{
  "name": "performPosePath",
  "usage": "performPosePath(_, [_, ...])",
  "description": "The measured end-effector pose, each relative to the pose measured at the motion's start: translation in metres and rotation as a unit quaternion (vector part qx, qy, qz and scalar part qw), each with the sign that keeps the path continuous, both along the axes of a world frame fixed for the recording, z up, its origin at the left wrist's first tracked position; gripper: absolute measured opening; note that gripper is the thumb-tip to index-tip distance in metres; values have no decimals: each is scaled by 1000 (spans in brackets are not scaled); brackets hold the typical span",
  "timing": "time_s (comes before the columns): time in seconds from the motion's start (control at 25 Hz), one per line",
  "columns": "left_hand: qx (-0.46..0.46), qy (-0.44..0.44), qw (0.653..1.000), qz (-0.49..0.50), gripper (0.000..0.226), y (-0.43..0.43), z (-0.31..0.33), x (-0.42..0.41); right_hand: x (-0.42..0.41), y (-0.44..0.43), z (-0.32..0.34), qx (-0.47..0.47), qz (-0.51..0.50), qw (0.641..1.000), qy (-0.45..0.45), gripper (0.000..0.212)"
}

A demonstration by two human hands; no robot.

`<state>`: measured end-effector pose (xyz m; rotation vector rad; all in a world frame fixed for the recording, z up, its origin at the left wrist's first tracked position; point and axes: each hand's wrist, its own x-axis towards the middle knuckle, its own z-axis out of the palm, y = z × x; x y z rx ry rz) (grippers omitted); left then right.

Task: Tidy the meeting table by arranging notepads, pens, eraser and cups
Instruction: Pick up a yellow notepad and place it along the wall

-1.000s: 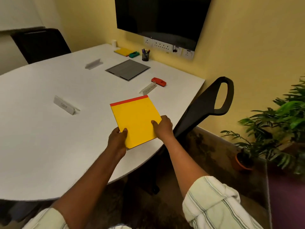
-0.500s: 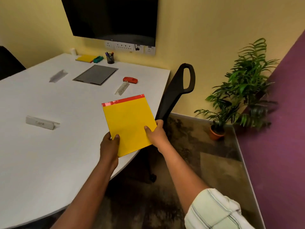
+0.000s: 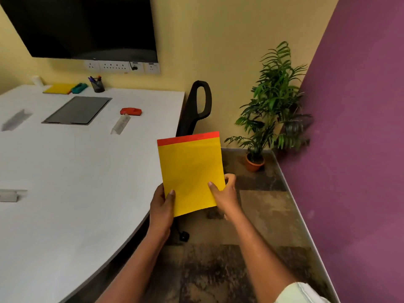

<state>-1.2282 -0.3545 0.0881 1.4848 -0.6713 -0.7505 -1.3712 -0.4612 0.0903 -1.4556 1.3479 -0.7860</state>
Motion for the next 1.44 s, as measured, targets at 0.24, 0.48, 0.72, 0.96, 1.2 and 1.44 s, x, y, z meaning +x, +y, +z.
performPosePath(0.24, [-15,4,997,-74,25,-100,4,-73,-84,-85,2,-26,-56,998,-12,37])
performPosePath(0.48, [-16,-17,995,-97,24,-206,9,-142,-159,-186,13,-33,-66,997,-24,38])
performPosePath(0.72, [-19,-12,999,-45,27,-313,17,-173,-182,-295,24,-62,-50,997,-12,38])
performPosePath(0.96, [-33,-35,999,0,35,-411,17,-149,-151,-398,29,-82,-23,996,14,41])
performPosePath(1.2, [-69,-44,995,58,31,-509,24,-113,-107,-504,45,-79,23,996,38,44])
performPosePath(1.44, [-85,-55,989,108,28,-618,49,-71,-49,-621,73,-87,52,995,22,46])
